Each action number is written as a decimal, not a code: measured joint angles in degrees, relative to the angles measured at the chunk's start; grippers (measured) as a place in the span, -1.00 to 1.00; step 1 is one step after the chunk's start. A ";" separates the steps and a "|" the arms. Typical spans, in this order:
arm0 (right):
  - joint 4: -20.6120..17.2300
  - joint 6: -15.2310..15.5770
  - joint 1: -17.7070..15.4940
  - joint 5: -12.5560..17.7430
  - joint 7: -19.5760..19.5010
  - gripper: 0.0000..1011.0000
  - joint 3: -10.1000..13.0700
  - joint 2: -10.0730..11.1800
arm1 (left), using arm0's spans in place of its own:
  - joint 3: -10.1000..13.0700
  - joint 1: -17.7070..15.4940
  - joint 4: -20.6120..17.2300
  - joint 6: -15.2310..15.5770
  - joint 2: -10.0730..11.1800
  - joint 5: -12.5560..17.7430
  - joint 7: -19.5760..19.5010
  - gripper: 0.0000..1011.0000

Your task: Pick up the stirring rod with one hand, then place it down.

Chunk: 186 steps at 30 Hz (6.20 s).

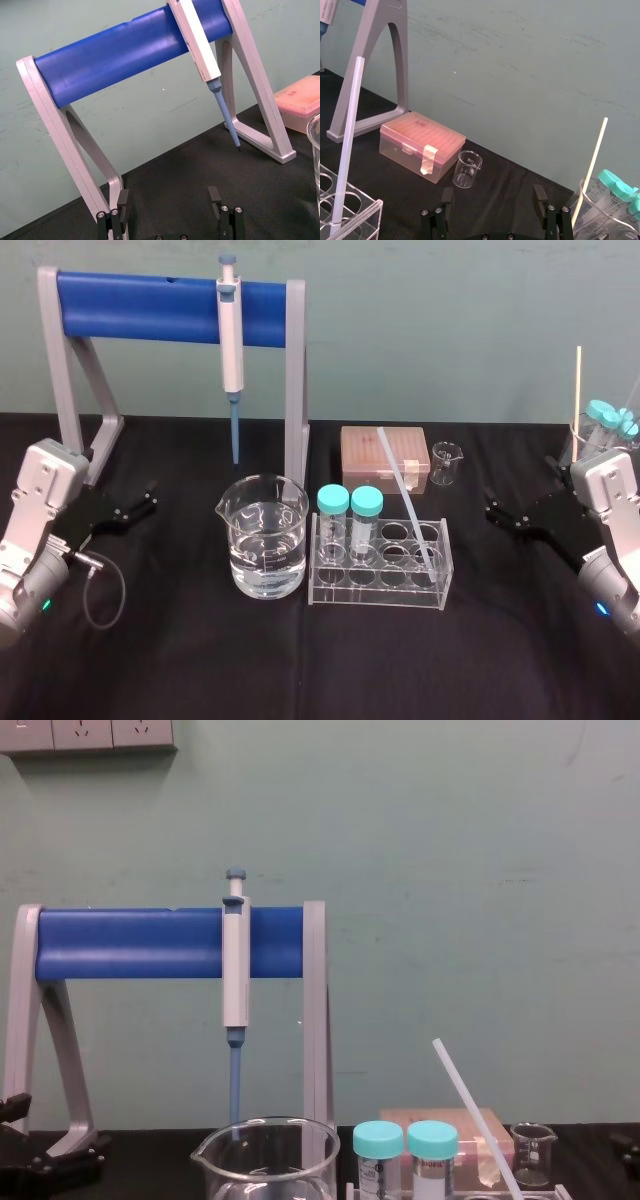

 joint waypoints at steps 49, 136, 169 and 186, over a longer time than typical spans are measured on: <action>-3.61 4.16 -0.48 10.02 10.28 0.98 5.11 -0.43 | 0.00 0.00 0.00 0.00 0.00 0.00 0.00 0.98; 2.39 17.45 10.97 11.33 25.48 -0.22 1.29 -10.48 | 0.00 0.00 0.00 0.00 0.00 0.00 0.00 0.98; 1.74 8.11 7.34 10.16 24.16 -0.86 3.83 -11.81 | 0.00 0.00 0.00 0.00 0.00 0.00 0.00 0.98; -2.36 -0.18 2.53 12.89 25.34 -0.86 9.76 -14.44 | 0.00 0.00 0.00 0.00 0.00 0.00 0.00 0.98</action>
